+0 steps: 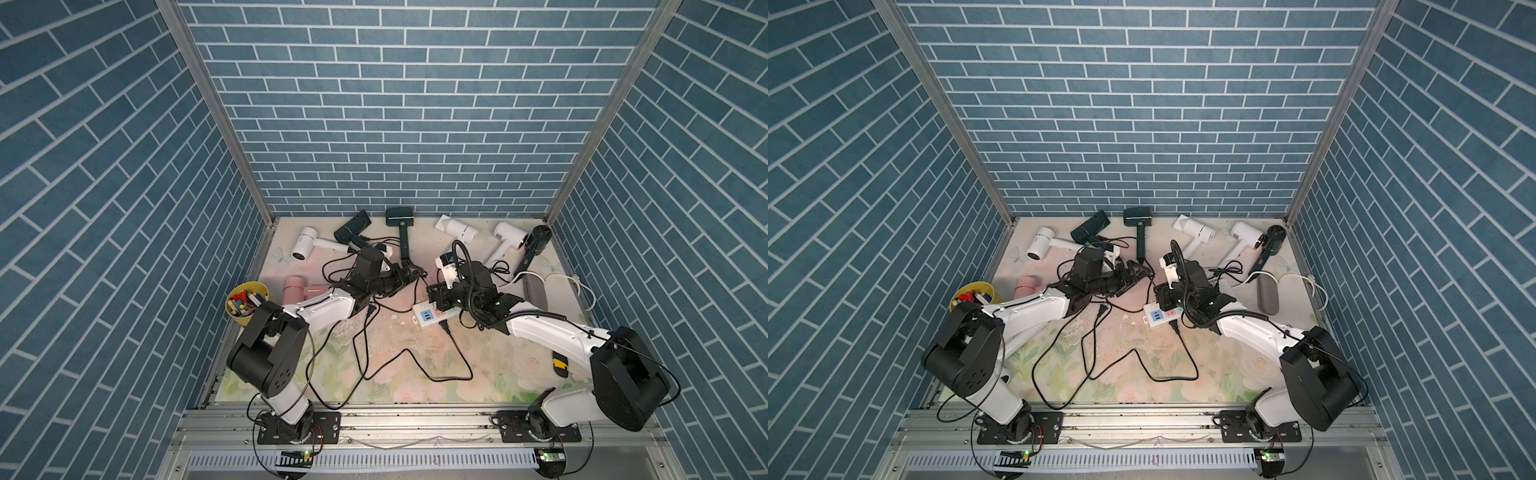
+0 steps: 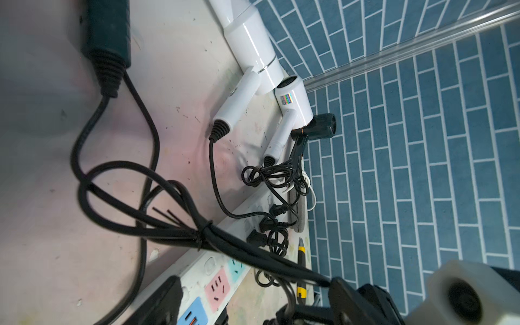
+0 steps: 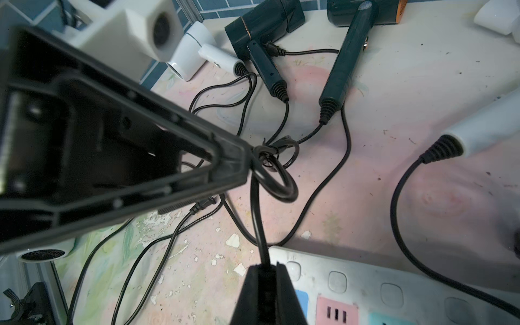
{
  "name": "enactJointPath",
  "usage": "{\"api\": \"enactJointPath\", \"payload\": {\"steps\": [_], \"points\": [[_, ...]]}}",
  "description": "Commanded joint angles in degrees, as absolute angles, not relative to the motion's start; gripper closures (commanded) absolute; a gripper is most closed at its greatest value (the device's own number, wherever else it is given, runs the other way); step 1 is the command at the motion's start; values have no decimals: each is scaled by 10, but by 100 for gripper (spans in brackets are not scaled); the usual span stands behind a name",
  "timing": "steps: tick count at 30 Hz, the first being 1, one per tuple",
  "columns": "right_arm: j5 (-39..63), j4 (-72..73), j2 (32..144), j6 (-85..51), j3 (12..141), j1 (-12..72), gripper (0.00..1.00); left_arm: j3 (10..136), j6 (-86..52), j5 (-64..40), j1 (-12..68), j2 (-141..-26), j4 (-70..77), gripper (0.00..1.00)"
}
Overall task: Charge the blow dryers
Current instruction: Pick up the plug from the center of the board.
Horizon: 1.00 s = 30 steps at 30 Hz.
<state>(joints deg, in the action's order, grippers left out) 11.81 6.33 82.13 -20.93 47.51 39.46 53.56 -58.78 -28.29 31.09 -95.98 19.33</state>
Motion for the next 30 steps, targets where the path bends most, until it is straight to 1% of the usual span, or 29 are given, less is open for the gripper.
{"api": "enactJointPath", "payload": {"steps": [1, 4, 5, 7, 12, 13, 14, 15, 17, 18, 21, 25, 27, 30], "points": [[130, 76, 832, -199, 477, 399, 100, 552, -624, -294, 321, -976, 236, 21], [128, 65, 838, -197, 483, 400, 100, 556, -636, -296, 326, -988, 254, 28], [125, 60, 841, -196, 485, 401, 100, 556, -647, -297, 326, -991, 258, 29], [117, 55, 843, -196, 486, 401, 100, 556, -652, -299, 328, -994, 266, 26], [116, 51, 848, -199, 489, 401, 100, 558, -661, -297, 335, -999, 270, 14], [116, 50, 849, -199, 490, 401, 100, 558, -662, -296, 336, -1000, 273, 14], [115, 49, 849, -200, 490, 401, 100, 559, -662, -297, 338, -1002, 275, 18], [115, 47, 849, -200, 491, 401, 100, 560, -662, -297, 338, -1003, 277, 27], [113, 41, 850, -200, 494, 401, 100, 562, -662, -297, 339, -1008, 280, 54], [113, 37, 851, -200, 496, 401, 100, 564, -662, -298, 339, -1010, 279, 64], [113, 21, 855, -202, 504, 401, 100, 573, -656, -302, 343, -1017, 276, 80], [111, -15, 859, -207, 523, 401, 100, 586, -626, -296, 351, -1013, 249, 99], [108, -44, 861, -210, 536, 401, 99, 591, -594, -284, 356, -1004, 222, 100], [105, -89, 859, -214, 554, 401, 92, 596, -556, -262, 360, -988, 184, 100]]}}
